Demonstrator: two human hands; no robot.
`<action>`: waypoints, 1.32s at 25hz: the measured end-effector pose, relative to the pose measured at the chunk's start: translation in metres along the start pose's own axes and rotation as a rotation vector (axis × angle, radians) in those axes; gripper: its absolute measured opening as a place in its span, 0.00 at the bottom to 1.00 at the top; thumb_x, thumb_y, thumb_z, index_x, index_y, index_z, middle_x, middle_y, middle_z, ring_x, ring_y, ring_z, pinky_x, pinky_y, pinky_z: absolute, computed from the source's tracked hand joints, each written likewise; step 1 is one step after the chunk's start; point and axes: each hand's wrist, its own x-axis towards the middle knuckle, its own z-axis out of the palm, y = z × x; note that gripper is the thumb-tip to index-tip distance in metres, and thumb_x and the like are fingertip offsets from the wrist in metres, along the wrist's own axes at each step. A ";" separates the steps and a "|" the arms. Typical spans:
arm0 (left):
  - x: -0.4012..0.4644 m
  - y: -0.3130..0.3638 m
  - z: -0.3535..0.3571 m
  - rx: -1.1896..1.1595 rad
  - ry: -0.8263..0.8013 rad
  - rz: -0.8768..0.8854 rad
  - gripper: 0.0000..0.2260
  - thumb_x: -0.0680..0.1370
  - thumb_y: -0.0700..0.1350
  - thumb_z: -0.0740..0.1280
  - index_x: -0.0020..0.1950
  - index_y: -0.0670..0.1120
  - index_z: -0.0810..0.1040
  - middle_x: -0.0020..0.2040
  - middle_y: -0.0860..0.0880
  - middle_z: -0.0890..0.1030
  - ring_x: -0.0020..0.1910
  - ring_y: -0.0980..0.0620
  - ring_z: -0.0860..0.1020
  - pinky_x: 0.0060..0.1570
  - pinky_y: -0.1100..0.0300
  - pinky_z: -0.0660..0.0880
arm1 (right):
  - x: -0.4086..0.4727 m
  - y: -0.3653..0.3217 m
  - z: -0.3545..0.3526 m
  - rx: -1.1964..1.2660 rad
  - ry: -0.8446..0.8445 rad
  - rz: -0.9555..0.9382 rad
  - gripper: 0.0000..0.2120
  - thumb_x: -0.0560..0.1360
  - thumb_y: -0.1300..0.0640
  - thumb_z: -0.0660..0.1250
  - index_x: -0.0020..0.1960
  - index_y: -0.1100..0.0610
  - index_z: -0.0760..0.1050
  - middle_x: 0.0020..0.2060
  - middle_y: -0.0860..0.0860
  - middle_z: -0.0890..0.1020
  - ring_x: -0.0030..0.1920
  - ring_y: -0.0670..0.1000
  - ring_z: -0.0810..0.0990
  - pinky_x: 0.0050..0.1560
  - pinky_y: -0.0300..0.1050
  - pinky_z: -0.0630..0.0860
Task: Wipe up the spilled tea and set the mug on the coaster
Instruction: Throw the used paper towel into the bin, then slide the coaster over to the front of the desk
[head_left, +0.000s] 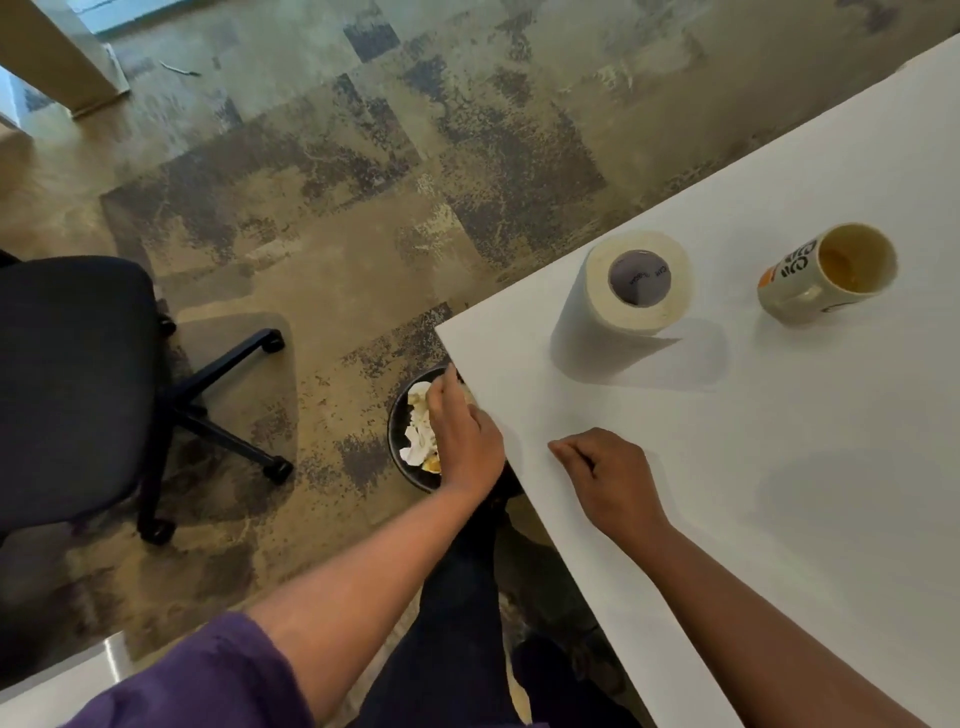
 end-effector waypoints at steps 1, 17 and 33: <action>-0.006 0.001 0.000 0.077 0.011 0.039 0.28 0.80 0.32 0.56 0.80 0.45 0.58 0.80 0.46 0.56 0.78 0.47 0.56 0.78 0.50 0.57 | -0.003 0.003 -0.001 -0.026 0.007 -0.021 0.08 0.81 0.56 0.66 0.53 0.53 0.84 0.45 0.48 0.84 0.45 0.48 0.80 0.49 0.48 0.79; -0.091 0.107 0.200 0.539 -0.787 1.002 0.22 0.78 0.39 0.67 0.73 0.42 0.74 0.78 0.44 0.67 0.80 0.42 0.59 0.78 0.52 0.55 | -0.110 0.145 -0.134 -0.033 0.695 0.381 0.14 0.79 0.67 0.63 0.64 0.64 0.79 0.64 0.59 0.80 0.67 0.57 0.77 0.70 0.52 0.71; -0.211 0.206 0.438 0.406 -0.944 1.191 0.24 0.80 0.43 0.67 0.76 0.41 0.70 0.76 0.43 0.71 0.76 0.44 0.67 0.76 0.52 0.62 | -0.197 0.328 -0.265 0.265 1.027 0.808 0.27 0.85 0.54 0.56 0.80 0.60 0.55 0.80 0.55 0.57 0.80 0.53 0.52 0.79 0.55 0.53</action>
